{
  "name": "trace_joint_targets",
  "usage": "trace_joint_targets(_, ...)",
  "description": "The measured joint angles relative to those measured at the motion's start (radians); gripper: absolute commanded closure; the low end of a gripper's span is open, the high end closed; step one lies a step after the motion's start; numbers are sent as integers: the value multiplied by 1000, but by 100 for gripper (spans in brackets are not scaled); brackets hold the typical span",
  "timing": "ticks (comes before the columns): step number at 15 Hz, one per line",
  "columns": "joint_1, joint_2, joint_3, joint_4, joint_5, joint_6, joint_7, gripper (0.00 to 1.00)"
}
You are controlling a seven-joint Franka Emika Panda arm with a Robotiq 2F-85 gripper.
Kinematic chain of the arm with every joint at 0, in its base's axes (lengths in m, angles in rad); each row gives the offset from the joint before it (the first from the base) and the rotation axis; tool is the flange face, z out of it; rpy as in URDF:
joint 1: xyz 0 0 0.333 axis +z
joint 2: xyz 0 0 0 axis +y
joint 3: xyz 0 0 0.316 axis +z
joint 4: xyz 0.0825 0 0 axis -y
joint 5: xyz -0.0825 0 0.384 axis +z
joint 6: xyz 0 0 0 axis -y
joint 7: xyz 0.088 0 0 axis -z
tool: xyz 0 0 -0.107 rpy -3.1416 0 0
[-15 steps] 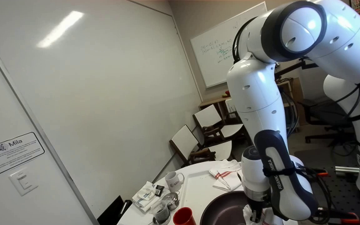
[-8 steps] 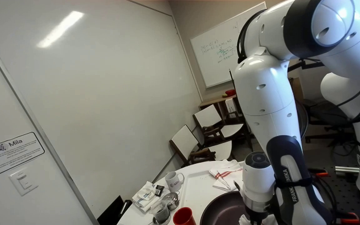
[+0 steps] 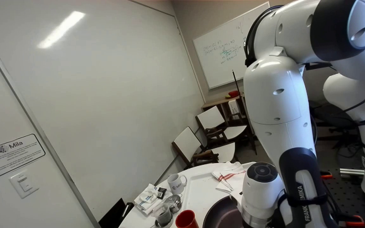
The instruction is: Wipe the pan with a towel
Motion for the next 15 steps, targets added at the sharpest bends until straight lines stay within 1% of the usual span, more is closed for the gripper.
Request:
trace_joint_targets(4, -10, 26, -17, 15, 0, 0, -2, 97)
trace_joint_targets(6, -31, 35, -29, 14, 0, 0, -1, 97)
trace_joint_targets(13, -184, 37, -81, 3, 3, 0, 3, 97)
trace_joint_targets(15, -218, 37, -88, 3, 3, 0, 3, 97)
